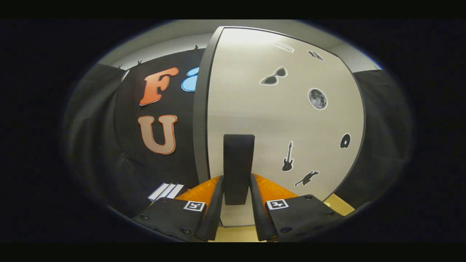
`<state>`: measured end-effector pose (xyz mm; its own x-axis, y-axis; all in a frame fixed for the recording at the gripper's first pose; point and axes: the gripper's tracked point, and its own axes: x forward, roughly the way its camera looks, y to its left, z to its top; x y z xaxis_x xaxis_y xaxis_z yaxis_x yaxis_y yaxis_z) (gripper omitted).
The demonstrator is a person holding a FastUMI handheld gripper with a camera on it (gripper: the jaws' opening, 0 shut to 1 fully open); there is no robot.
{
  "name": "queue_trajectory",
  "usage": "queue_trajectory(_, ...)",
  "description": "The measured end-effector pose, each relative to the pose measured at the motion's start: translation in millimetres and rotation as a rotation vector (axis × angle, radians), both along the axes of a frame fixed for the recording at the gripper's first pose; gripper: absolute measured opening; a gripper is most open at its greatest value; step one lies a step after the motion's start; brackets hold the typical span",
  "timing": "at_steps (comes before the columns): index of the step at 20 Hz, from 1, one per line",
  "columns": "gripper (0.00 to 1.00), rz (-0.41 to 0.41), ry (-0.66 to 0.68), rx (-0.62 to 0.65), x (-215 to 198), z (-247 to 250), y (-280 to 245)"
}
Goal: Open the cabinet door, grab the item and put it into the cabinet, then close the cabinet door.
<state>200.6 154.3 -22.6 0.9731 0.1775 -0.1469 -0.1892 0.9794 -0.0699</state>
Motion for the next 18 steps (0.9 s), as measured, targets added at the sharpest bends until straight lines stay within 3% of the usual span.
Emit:
queue_trajectory(5, 0.4, -0.015, 0.009, 0.011, 1.3, -2.1, -0.8)
queue_trajectory(6, 0.34, -0.021, -0.001, 0.006, 1.8, -2.9, -1.3)
queue_trajectory(18, 0.29, -0.007, -0.04, -0.006, -27.7, 3.6, -15.0)
